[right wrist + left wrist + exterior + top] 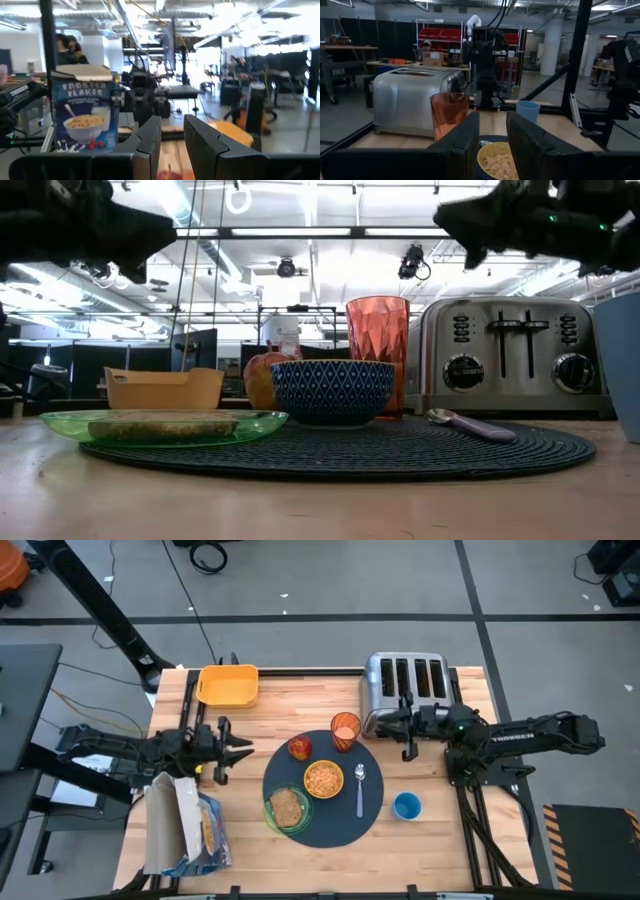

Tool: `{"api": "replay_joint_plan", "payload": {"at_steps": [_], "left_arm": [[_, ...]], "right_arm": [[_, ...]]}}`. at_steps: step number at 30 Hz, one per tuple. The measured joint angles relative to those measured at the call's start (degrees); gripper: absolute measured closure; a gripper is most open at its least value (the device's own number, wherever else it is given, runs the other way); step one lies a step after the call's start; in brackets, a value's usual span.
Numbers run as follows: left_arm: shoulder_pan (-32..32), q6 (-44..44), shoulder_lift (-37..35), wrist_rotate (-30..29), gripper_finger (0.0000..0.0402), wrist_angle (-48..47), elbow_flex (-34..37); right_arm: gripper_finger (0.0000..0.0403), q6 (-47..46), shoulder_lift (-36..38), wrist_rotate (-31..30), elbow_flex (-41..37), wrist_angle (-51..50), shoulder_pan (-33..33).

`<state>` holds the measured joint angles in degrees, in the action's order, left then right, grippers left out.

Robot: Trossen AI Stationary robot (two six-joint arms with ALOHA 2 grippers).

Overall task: Arrange a breakfast setting
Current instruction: Return to Home Position

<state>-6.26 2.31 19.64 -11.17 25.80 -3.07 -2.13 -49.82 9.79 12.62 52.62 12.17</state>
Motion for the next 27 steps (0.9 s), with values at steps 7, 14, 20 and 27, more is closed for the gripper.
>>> {"api": "replay_joint_plan", "payload": {"at_steps": [7,14,20,27], "left_arm": [[0.0,0.3,-3.4,-0.1,0.0296,-2.0,2.6],[0.0,0.0,-3.7,0.6,0.0296,-3.3,2.6],[0.0,-0.5,-3.7,0.6,0.0296,-4.7,2.6],[0.0,-0.7,-3.7,0.6,0.0296,-5.5,2.6]], "right_arm": [[0.0309,-4.4,5.6,-1.2,-4.7,-2.9,1.6],[0.0309,-2.3,13.4,-0.8,-4.4,-14.1,-0.4],[0.0309,-1.1,21.2,-7.4,-4.4,-23.0,-4.4],[0.0309,-2.3,30.6,-8.5,-4.4,-37.2,-6.4]]}}
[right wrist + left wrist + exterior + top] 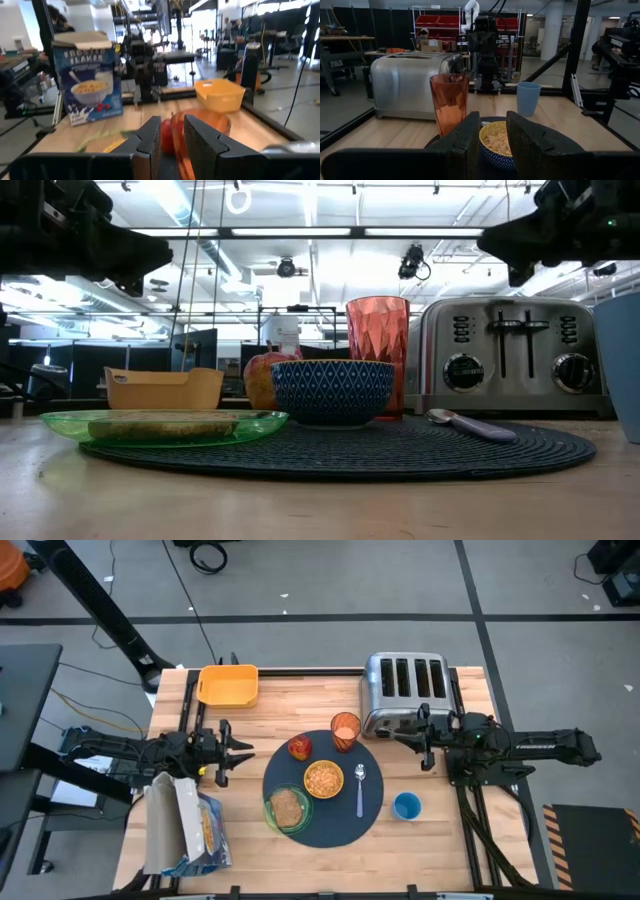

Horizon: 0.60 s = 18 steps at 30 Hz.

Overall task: Arrange a breakfast setting
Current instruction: Return to Home Position

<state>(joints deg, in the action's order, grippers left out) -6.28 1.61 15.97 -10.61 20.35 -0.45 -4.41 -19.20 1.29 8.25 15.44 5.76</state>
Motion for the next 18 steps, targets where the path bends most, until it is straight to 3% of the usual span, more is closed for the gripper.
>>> {"api": "replay_joint_plan", "payload": {"at_steps": [8,18], "left_arm": [[0.0,0.0,0.0,0.0,0.0296,-0.8,0.0],[0.0,-1.8,0.0,0.2,0.0296,-1.0,0.0]], "right_arm": [[0.0309,2.2,4.2,-7.4,0.0,-5.4,-4.8],[0.0309,2.6,19.0,-7.4,0.1,-16.0,-6.2]]}}
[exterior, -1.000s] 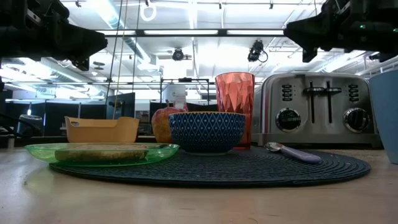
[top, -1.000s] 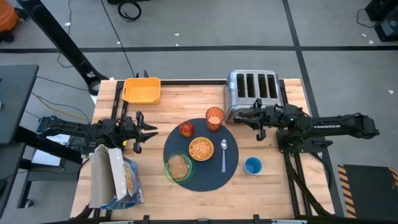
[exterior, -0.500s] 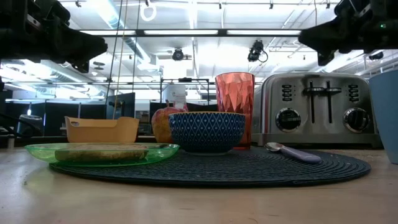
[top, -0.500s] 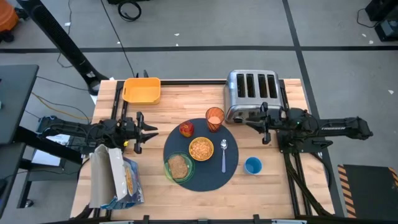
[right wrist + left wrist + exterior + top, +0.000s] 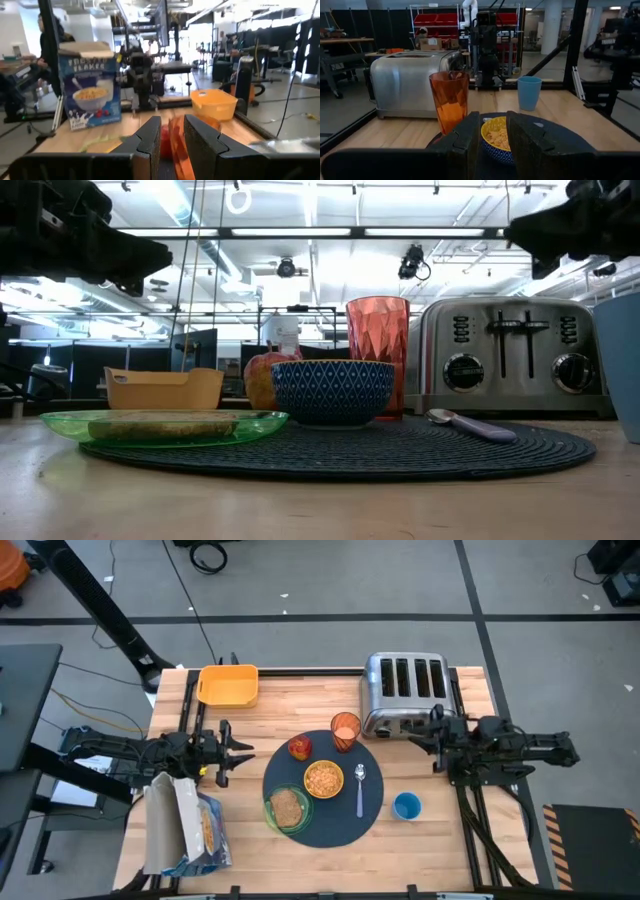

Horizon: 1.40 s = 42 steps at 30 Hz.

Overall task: Arrange a breakfast setting
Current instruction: Return to Home Position

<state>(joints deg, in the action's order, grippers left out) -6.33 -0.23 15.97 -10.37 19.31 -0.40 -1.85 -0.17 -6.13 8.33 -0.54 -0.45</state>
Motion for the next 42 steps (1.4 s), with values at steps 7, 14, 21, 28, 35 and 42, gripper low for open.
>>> {"api": "replay_joint_plan", "payload": {"at_steps": [7,14,21,28,35,42], "left_arm": [[-0.1,-0.6,0.1,0.2,0.0296,-0.3,0.0],[-0.1,1.1,0.1,0.2,0.0296,-3.0,0.0],[-0.1,-3.9,0.1,0.1,0.0296,-3.9,0.0],[-0.1,-3.5,-0.1,0.1,0.0296,-7.2,0.0],[0.1,-6.4,-7.4,8.0,0.0296,-10.7,0.0],[3.6,-6.8,-15.8,13.6,0.0296,-16.0,0.1]], "right_arm": [[0.0309,-0.9,0.1,1.2,-3.5,5.1,-0.3],[0.0309,-1.6,-0.2,1.2,-8.0,7.8,-0.3],[0.0309,0.8,-0.2,1.1,-7.9,4.0,-0.3],[0.0309,-1.4,-1.0,2.5,-7.9,3.1,-0.2],[0.0309,-1.4,-1.0,2.7,-7.9,3.4,-0.2],[0.0309,-1.4,-1.0,2.8,-7.9,3.4,-0.2]]}}
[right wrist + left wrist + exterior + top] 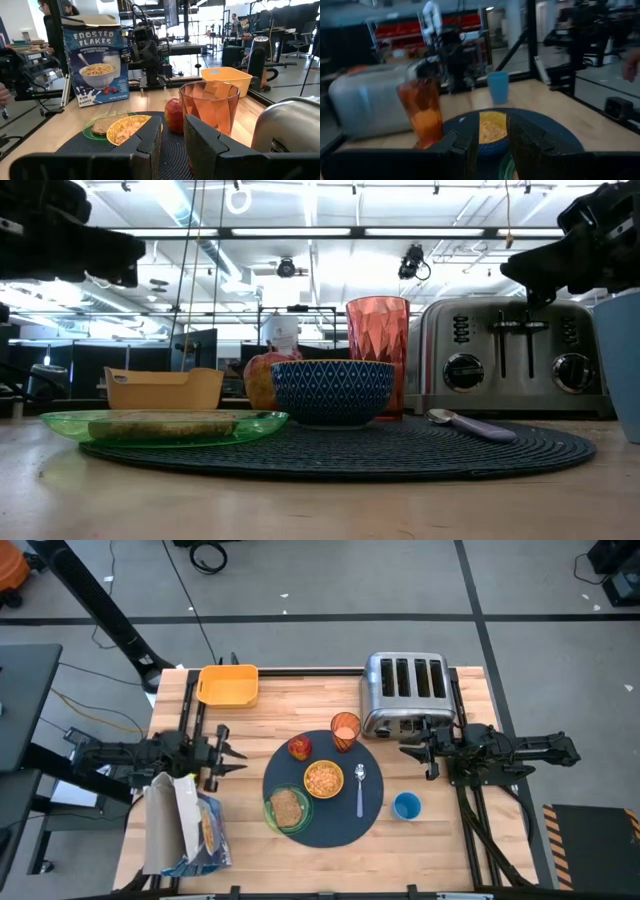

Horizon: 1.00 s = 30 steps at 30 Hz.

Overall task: Arrange a breakfast setting
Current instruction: Return to Home Position

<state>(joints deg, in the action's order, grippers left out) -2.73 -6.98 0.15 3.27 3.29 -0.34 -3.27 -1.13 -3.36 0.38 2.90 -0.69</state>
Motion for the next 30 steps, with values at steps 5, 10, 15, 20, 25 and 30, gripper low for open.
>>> {"api": "replay_joint_plan", "payload": {"at_steps": [5,10,15,20,25,30], "left_arm": [[1.9,0.3,0.1,1.7,0.0296,-0.4,0.0],[2.0,0.3,0.2,2.1,0.0296,-0.9,0.0],[2.0,0.6,0.2,1.7,0.0296,-0.1,0.0],[2.0,0.6,0.2,1.8,0.0296,3.3,0.0],[2.0,0.6,0.2,1.7,0.0296,3.5,0.0],[2.0,0.7,0.2,1.7,0.0296,3.7,0.0]], "right_arm": [[0.0309,0.0,0.0,0.1,0.0,0.5,0.0],[0.0309,0.0,0.0,0.1,0.0,1.0,0.0],[0.0309,0.0,0.0,0.1,0.0,1.2,0.0],[0.0309,0.0,0.0,0.1,0.0,1.3,0.0],[0.0309,0.0,0.0,0.1,0.0,1.3,0.0],[0.0309,0.0,0.0,0.1,0.0,1.3,0.0]]}}
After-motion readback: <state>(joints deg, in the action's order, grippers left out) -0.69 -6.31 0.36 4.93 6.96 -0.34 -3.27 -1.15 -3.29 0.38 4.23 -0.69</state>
